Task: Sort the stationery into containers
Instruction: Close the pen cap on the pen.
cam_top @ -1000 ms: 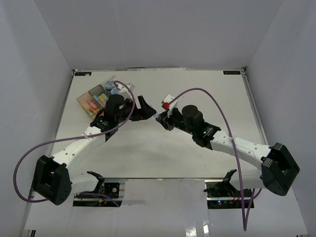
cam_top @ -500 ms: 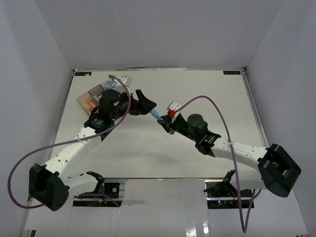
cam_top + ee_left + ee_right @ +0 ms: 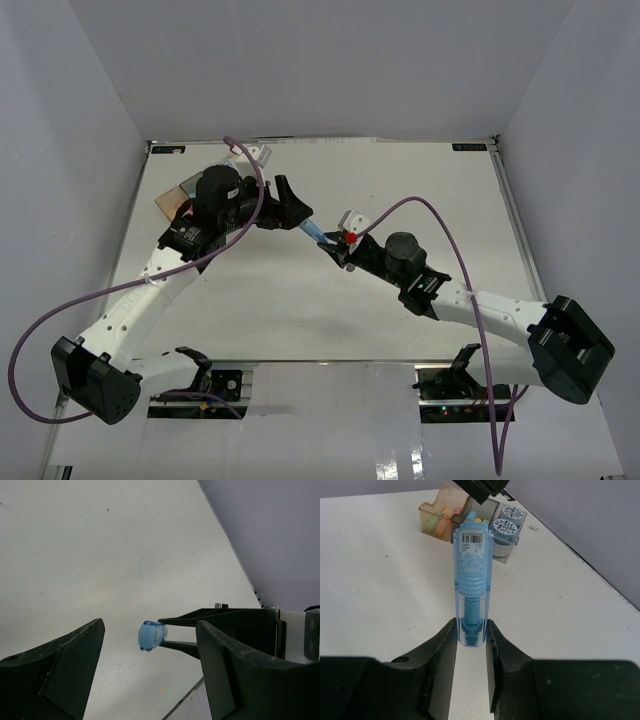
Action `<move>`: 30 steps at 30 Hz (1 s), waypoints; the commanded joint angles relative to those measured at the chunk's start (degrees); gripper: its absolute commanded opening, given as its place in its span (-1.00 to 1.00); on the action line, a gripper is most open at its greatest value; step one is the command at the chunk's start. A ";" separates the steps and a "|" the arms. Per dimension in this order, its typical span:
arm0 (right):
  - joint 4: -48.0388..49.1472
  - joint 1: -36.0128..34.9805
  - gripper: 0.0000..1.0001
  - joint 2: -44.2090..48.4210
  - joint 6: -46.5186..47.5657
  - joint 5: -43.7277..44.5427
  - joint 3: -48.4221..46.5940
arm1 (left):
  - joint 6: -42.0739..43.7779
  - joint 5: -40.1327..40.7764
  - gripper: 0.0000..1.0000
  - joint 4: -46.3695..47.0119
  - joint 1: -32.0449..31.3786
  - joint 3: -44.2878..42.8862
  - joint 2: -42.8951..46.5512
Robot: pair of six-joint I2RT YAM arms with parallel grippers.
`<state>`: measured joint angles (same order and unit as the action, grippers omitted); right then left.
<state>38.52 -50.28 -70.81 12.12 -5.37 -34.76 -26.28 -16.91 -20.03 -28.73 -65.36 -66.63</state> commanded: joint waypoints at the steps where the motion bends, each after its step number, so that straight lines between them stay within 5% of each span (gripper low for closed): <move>1: -1.07 -0.08 -0.56 1.46 3.96 -1.75 -2.85 | 3.60 -3.92 0.67 -6.24 -0.27 -3.19 -0.08; 18: -2.93 -0.08 -0.57 1.90 5.11 -3.69 -4.52 | 7.92 -9.28 0.24 -9.41 -0.27 -4.95 -4.03; 30: -2.84 -0.17 -0.57 2.16 4.93 -3.77 -4.52 | 8.35 -11.74 -0.36 -9.41 -0.27 -4.86 -4.74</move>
<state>33.91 -50.26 -70.39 16.67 -8.45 -36.77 -18.72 -26.33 -29.56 -28.73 -68.53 -71.92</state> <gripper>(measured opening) 0.317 0.338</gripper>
